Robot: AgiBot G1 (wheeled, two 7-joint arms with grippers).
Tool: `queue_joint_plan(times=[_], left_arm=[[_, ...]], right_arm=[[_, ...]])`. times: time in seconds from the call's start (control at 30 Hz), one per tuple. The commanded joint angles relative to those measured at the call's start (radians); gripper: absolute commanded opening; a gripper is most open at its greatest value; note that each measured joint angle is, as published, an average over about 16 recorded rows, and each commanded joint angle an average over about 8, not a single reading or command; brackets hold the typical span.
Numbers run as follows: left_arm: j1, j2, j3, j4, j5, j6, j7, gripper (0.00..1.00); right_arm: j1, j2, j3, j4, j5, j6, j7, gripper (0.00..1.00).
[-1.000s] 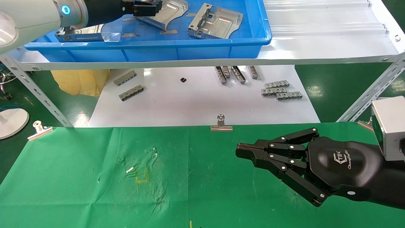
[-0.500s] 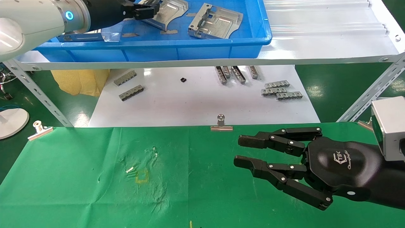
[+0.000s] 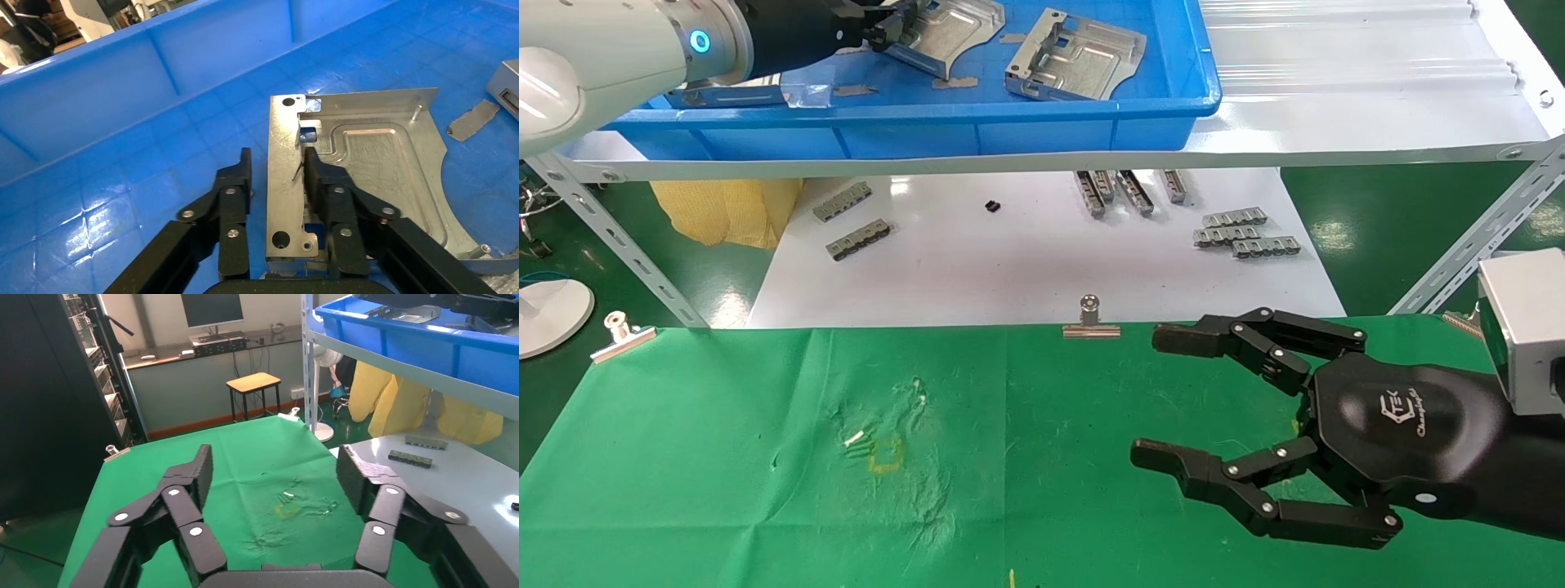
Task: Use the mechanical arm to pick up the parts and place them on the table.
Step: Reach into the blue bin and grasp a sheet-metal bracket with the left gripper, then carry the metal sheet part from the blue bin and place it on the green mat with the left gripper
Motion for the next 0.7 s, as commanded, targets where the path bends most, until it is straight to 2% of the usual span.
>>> queue_joint_plan(times=[0.03, 0.47, 0.6, 0.7], left_arm=[[0.001, 0.0, 0.001, 0.0, -0.001, -0.001, 0.001, 0.0], [-0.031, -0.015, -0.023, -0.021, -0.043, 0.027, 0.031, 0.0], [-0.05, -0.04, -0.036, -0.029, -0.063, 0.09, 0.062, 0.0], [-0.055, -0.077, -0.047, -0.036, -0.082, 0.186, 0.092, 0.0]], right_arm=[[0.0, 0.0, 0.0, 0.0, 0.0, 0.0, 0.0, 1.0], [0.0, 0.0, 0.0, 0.0, 0.0, 0.0, 0.0, 1.0], [0.0, 0.0, 0.0, 0.0, 0.0, 0.0, 0.0, 1.0], [0.0, 0.0, 0.0, 0.0, 0.0, 0.0, 0.0, 1.0]])
